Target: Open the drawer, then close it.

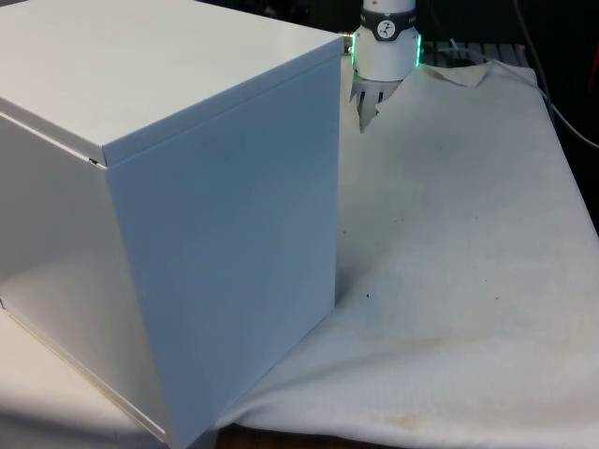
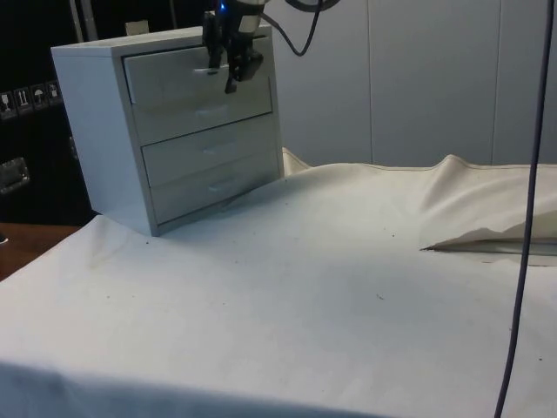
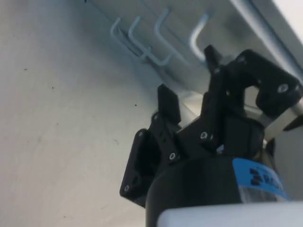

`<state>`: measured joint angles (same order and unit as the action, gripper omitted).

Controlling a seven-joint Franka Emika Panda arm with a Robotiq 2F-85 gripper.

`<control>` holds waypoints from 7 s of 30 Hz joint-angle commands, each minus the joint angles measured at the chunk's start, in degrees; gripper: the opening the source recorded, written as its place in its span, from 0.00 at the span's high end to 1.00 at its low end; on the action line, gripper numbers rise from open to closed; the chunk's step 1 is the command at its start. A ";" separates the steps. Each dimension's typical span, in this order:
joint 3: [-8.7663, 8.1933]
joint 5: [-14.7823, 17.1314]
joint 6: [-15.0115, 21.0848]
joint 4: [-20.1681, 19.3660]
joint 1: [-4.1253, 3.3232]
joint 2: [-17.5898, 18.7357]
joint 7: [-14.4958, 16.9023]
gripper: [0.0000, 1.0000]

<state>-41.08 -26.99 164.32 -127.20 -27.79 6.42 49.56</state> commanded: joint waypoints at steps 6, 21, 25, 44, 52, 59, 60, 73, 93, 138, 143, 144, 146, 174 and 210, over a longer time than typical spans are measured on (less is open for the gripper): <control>-0.06 0.00 0.06 0.11 0.00 0.11 0.00 0.78; 0.74 -1.72 -4.41 -1.09 -0.46 -4.98 -0.29 1.00; 1.66 -2.69 -5.90 -2.69 -0.46 -7.39 -0.97 1.00; 3.38 -7.45 -6.36 -8.02 -0.46 -12.55 -5.16 1.00; 3.50 -7.73 -6.42 -9.40 -0.29 -13.98 -4.87 1.00; 3.38 -7.79 -6.36 -11.00 0.06 -15.81 -4.24 1.00; 3.32 -7.79 -6.30 -11.29 0.11 -16.04 -4.13 1.00; 3.04 -7.73 -6.13 -14.61 0.97 -19.54 -2.69 1.00; 3.27 -7.73 -6.42 -19.60 1.49 -24.87 -0.97 1.00; 4.58 -6.82 -7.68 -21.37 0.74 -26.64 -2.12 0.69; 4.58 -6.76 -7.68 -21.31 0.74 -26.59 -2.12 0.43; 4.58 -6.76 -7.68 -21.31 0.74 -26.59 -2.12 0.30; 4.58 -6.76 -7.68 -21.31 0.74 -26.59 -2.12 0.25; 7.62 -14.78 -6.65 -28.71 1.78 -30.77 -9.00 0.00; 7.28 -28.53 -5.84 -28.36 2.12 -28.02 -17.70 0.67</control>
<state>-34.38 -53.97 157.85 -156.02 -26.53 -21.77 33.12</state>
